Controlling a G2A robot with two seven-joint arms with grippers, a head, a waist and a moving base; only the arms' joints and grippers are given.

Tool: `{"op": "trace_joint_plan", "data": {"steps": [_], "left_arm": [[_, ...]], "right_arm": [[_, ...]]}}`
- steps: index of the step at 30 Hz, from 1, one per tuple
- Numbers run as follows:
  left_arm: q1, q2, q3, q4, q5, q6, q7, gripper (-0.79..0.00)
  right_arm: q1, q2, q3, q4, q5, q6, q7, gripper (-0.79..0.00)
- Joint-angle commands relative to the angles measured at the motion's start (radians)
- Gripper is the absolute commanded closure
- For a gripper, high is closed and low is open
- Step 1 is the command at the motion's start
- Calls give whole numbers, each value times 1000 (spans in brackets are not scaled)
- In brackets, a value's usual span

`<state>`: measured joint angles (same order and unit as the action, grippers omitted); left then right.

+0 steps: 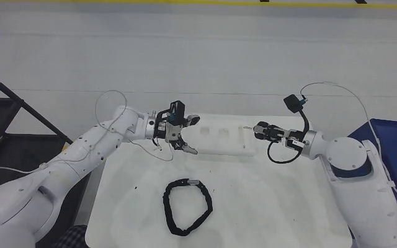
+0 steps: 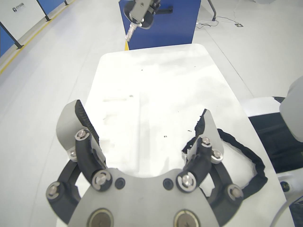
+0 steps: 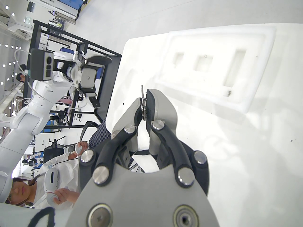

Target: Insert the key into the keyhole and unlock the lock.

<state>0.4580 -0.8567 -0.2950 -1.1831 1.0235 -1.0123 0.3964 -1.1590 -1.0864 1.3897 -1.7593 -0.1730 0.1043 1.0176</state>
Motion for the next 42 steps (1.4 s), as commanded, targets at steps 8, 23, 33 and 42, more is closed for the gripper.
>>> {"op": "trace_joint_plan", "data": {"steps": [8, 23, 33, 42], "left_arm": [[43, 3, 125, -15, 61, 0, -100, -785], [46, -1, 125, -21, 36, 0, -173, -785], [81, 2, 117, -18, 24, 44, -158, -785], [218, 56, 83, -20, 196, 178, -11, -785]], "right_arm": [[0, 0, 0, 0, 0, 0, 0, 0], [0, 0, 0, 0, 0, 0, 0, 0], [0, 0, 0, 0, 0, 0, 0, 0], [0, 0, 0, 0, 0, 0, 0, 0]]}}
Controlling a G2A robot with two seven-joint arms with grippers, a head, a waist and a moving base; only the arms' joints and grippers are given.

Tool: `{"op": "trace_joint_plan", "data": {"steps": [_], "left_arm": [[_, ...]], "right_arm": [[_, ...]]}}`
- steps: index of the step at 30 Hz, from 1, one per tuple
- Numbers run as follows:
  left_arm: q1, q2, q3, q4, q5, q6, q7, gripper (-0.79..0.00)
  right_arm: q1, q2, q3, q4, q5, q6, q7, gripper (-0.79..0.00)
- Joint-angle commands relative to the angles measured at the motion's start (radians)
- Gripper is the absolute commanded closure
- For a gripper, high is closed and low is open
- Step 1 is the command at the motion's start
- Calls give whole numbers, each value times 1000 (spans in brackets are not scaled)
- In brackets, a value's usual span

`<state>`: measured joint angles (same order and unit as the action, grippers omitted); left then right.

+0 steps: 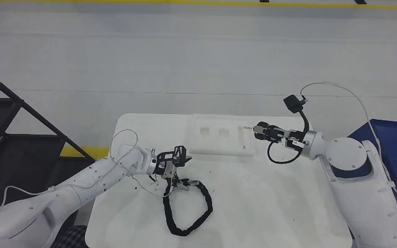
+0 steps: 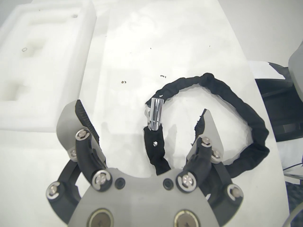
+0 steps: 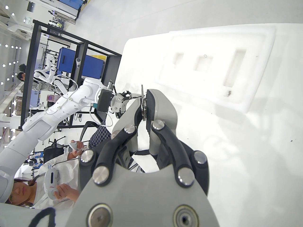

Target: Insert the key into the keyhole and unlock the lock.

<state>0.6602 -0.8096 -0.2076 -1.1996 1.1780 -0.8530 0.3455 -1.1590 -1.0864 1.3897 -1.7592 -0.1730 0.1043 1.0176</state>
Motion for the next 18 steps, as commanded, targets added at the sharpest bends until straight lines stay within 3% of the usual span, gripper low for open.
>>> {"op": "trace_joint_plan", "data": {"steps": [1, 9, 18], "left_arm": [[29, 16, -9, -5, 68, 34, 72, -785], [94, 47, -39, -44, 216, 119, 178, -785], [122, 18, -55, -33, 229, 125, 91, -785]], "right_arm": [[0, 0, 0, 0, 0, 0, 0, 0], [0, 0, 0, 0, 0, 0, 0, 0], [0, 0, 0, 0, 0, 0, 0, 0]]}}
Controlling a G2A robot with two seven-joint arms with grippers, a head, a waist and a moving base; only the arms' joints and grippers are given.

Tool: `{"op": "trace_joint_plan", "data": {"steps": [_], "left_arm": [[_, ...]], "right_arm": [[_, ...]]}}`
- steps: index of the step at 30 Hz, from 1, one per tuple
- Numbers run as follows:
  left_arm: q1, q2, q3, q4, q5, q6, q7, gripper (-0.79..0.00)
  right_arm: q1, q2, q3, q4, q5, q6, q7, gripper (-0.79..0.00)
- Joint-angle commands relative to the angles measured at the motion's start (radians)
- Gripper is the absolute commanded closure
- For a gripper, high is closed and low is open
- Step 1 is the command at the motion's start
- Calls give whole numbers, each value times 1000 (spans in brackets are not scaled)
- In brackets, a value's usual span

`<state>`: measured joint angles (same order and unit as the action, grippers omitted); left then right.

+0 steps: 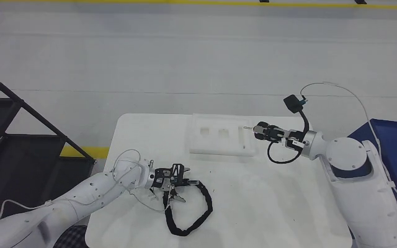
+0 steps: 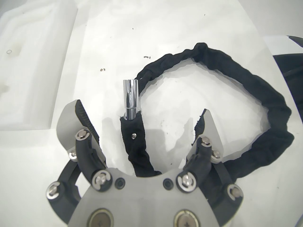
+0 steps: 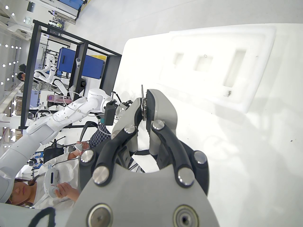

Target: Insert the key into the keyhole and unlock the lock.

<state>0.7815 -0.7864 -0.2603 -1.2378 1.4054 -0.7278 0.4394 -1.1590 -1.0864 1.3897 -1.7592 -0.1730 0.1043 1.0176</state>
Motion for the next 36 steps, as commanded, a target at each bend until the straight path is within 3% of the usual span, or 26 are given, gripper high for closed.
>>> {"op": "trace_joint_plan", "data": {"steps": [1, 4, 5, 9, 13, 14, 22, 25, 26, 27, 36], "left_arm": [[0, -10, -4, 8, 10, 2, -8, -785], [-2, -24, -7, 21, 28, -3, -13, -760], [-3, -29, -9, 24, 34, -3, -13, -650], [-3, -48, -14, 42, 48, -6, -13, -536], [-1, -64, -18, 61, 63, -12, -12, -511], [0, -68, -19, 65, 67, -13, -12, -409], [6, -97, -31, 100, 80, -28, -6, -283], [5, -108, -38, 115, 74, -29, -12, -123], [4, -113, -42, 123, 67, -29, -16, -31], [5, -117, -46, 129, 61, -28, -18, 0], [9, -132, -91, 156, -17, -87, 28, 0]], "right_arm": [[0, 0, 0, 0, 0, 0, 0, 0], [0, 0, 0, 0, 0, 0, 0, 0], [0, 0, 0, 0, 0, 0, 0, 0], [0, 0, 0, 0, 0, 0, 0, 0], [0, 0, 0, 0, 0, 0, 0, 0], [0, 0, 0, 0, 0, 0, 0, 0], [0, 0, 0, 0, 0, 0, 0, 0], [0, 0, 0, 0, 0, 0, 0, 0], [0, 0, 0, 0, 0, 0, 0, 0], [0, 0, 0, 0, 0, 0, 0, 0], [0, 0, 0, 0, 0, 0, 0, 0]]}}
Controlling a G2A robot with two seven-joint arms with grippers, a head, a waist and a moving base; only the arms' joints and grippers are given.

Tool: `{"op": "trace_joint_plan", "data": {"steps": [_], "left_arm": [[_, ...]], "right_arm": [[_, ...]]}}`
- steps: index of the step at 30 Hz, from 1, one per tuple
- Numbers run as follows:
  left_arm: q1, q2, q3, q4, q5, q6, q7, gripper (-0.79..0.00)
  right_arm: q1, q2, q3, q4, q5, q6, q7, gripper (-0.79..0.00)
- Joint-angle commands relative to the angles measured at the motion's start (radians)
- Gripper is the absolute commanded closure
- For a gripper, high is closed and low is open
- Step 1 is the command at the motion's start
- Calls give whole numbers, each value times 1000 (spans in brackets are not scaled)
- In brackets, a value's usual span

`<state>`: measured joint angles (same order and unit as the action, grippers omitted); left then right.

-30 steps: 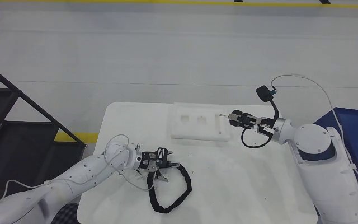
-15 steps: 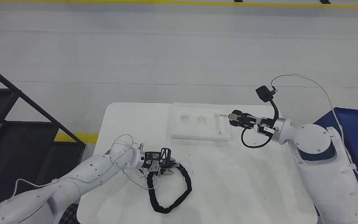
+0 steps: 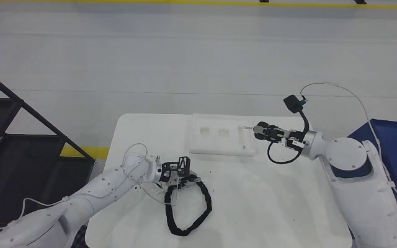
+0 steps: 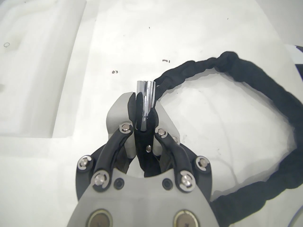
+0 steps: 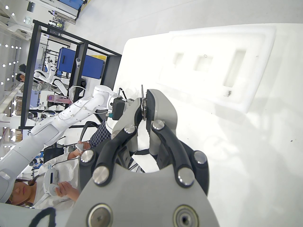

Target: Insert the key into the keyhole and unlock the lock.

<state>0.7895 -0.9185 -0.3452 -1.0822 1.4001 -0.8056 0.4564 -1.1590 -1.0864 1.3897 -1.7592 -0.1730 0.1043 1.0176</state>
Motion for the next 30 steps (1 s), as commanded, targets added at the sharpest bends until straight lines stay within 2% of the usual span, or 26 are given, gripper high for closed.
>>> {"op": "trace_joint_plan", "data": {"steps": [1, 5, 12, 18, 23, 26, 30], "left_arm": [[2, 0, -14, 1, -25, -21, 26, 0], [5, 8, -50, -15, -57, -64, 90, 0], [20, 37, -124, -100, -64, -115, 205, 0], [34, 58, -192, -175, -94, -149, 245, 0], [39, 59, -238, -220, -138, -144, 248, 0], [44, 57, -263, -247, -140, -101, 238, 0], [52, 51, -275, -275, -135, -105, 260, 0]], "right_arm": [[0, 0, 0, 0, 0, 0, 0, 0], [0, 0, 0, 0, 0, 0, 0, 0], [-7, 0, -5, -3, -5, -5, -9, 0], [4, 5, -44, -54, 4, -13, 90, 0], [8, 9, -60, -115, 48, -12, 150, 0], [10, 12, -61, -139, 81, 18, 180, 0], [13, 15, -64, -152, 92, 59, 193, 0]]}}
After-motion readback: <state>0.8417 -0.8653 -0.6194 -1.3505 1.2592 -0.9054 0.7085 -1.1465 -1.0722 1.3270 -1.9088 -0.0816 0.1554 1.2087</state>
